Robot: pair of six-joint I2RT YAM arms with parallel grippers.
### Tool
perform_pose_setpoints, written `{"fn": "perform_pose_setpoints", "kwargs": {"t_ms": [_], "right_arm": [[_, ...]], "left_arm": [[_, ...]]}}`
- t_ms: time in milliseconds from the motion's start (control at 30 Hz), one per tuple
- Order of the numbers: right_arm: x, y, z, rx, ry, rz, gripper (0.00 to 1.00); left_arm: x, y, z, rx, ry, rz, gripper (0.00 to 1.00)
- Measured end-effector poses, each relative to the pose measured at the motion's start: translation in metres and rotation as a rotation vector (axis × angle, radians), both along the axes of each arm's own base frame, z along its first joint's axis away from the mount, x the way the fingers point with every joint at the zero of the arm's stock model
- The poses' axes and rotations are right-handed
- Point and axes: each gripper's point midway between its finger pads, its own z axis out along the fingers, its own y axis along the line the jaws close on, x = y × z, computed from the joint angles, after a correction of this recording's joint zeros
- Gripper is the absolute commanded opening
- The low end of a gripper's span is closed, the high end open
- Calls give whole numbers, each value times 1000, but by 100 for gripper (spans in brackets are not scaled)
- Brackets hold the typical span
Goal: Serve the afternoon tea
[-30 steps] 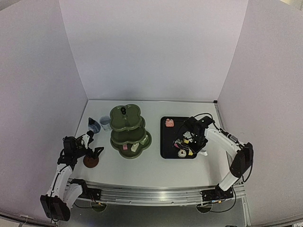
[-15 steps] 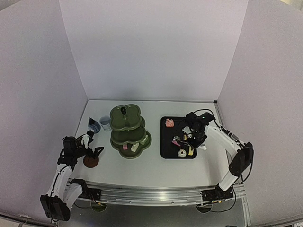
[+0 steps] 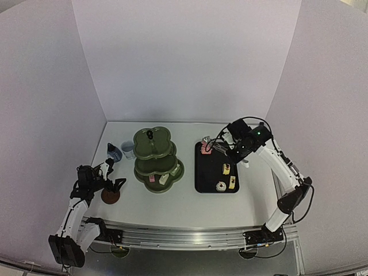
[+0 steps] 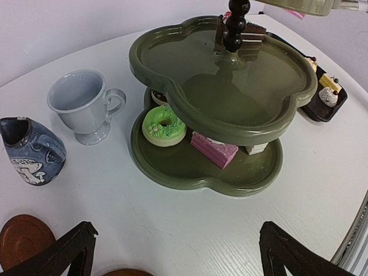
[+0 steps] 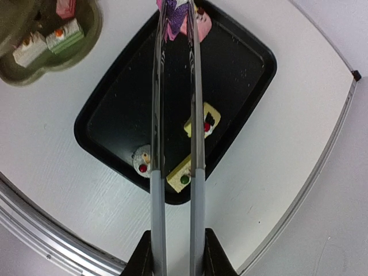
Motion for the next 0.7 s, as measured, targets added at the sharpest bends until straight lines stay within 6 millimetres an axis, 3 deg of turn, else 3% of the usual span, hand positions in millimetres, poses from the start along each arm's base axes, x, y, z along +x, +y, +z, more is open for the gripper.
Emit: {"fn": "perform_pose_setpoints", "kwargs": {"t_ms": [100,200,367,500,700], "right_arm": [[24,17,28,61,-94,7,0],[53,36,41,107,-163,10,0],[72,54,26,110,-162,14,0],[57,71,22,93,-163,62,0],[-13,96,10,64,-121,162,0]], "left_arm": [[2,0,-3,0,15,0,99],[4,0,-2,0,14,0,100],[6,0,4,-1,-11,-3,100],[7,-1,8,-4,-28,-7,100],[8,-3,12,-12,-46,-16,100]]}}
